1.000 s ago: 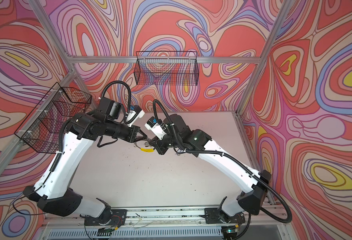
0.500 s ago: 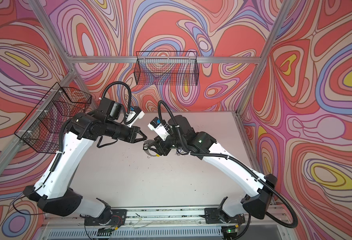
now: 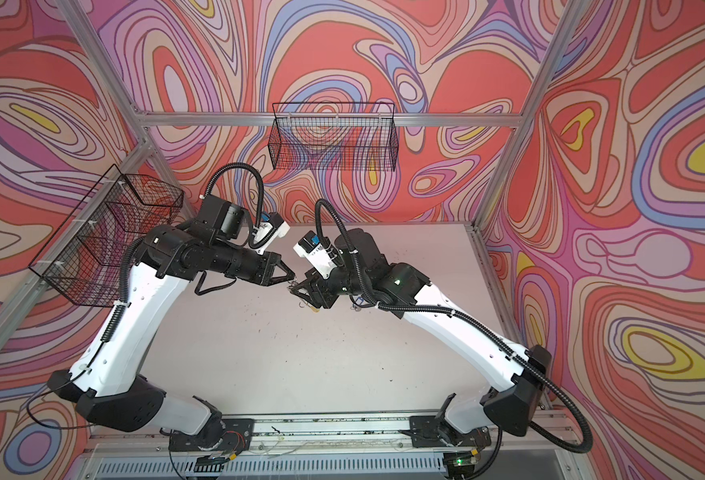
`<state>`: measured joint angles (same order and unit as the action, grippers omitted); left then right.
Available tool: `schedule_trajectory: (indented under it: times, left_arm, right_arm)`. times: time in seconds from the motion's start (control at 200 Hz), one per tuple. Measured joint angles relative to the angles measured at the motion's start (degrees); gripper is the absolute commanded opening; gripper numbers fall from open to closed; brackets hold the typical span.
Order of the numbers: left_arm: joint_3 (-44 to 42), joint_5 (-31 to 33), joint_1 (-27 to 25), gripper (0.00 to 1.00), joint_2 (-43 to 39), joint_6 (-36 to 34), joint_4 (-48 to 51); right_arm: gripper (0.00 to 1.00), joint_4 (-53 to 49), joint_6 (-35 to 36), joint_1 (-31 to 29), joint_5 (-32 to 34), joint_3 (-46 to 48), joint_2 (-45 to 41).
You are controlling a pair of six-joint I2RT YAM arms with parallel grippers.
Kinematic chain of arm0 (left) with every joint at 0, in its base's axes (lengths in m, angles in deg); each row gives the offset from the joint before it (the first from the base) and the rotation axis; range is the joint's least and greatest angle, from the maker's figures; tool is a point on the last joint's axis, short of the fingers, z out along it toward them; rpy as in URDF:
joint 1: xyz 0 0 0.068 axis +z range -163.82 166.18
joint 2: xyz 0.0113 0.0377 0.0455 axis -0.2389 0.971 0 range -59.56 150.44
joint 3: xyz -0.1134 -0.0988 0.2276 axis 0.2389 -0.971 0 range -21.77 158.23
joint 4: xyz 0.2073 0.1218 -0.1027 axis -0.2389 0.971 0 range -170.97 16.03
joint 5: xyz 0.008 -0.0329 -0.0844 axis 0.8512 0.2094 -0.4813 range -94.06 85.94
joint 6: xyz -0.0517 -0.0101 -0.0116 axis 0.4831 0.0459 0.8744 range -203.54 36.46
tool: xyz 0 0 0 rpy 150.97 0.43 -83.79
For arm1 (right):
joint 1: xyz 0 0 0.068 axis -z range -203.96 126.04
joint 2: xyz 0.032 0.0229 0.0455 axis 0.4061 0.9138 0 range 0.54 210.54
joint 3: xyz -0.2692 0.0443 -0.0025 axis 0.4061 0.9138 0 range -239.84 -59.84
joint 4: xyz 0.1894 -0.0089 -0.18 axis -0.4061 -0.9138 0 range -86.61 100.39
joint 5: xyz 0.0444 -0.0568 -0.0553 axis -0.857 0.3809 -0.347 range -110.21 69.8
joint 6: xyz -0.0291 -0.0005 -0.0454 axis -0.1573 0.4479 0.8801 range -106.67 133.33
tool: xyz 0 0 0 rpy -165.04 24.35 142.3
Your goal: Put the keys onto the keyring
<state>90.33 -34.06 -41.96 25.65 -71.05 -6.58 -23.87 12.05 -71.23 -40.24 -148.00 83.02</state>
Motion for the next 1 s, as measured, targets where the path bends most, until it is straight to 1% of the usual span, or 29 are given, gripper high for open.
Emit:
schedule_trajectory:
  times: [0.025, 0.09, 0.125, 0.265, 0.426, 0.491, 0.566, 0.776, 0.811, 0.911, 0.966, 1.002]
  left_arm:
    - [0.00, -0.02, 0.00, 0.00, 0.00, 0.07, 0.00]
    - [0.00, -0.13, 0.00, 0.00, 0.00, 0.20, 0.00]
    - [0.00, -0.02, 0.00, 0.00, -0.02, 0.20, 0.00]
    - [0.00, 0.68, 0.11, 0.00, -0.02, 0.20, -0.02]
    - [-0.02, 0.61, 0.17, 0.00, -0.11, 0.22, -0.39]
    - [-0.02, 0.44, 0.15, 0.00, -0.20, 0.20, -0.50]
    - [-0.15, 0.39, 0.22, 0.00, -0.35, 0.20, -0.98]
    - [-1.05, 0.24, 0.33, 0.00, -1.14, 0.17, -2.08]
    - [-1.22, 0.26, 0.33, 0.10, -1.36, 0.17, -2.25]
    - [-1.79, 1.29, 0.39, 0.45, -2.45, -0.15, -2.95]
    - [-2.95, 3.28, 0.37, 0.56, -4.15, -0.72, -3.80]
    - [-4.28, 5.70, 0.39, 0.60, -5.92, -1.16, -4.66]
  right_arm:
    - [0.48, 0.42, -0.09, -0.07, 0.46, 0.00, 0.04]
    - [0.35, 1.22, -0.26, -0.09, 1.60, 0.00, 0.28]
    - [0.30, 1.38, -0.31, -0.09, 2.08, 0.00, 0.46]
    - [0.21, 1.22, -0.57, -0.31, 3.76, -0.13, 0.76]
    - [0.19, 0.37, -0.76, -0.42, 3.30, -1.20, 2.08]
    - [0.12, 0.37, -0.85, -0.44, 3.02, -1.20, 2.47]
    - [0.00, 0.44, -1.01, -0.59, 1.97, -1.20, 2.56]
    - [0.00, 0.44, -1.95, -0.76, 0.96, -1.20, 2.40]
    - [0.00, 0.48, -2.19, -0.76, 0.87, -1.20, 2.36]
    - [0.00, 0.35, -3.80, -0.70, 0.83, -1.42, 2.32]
    - [0.00, -0.15, -5.86, 0.20, -0.04, -2.19, 2.78]
    - [0.00, -0.11, -7.58, 1.09, -1.20, -2.93, 3.28]
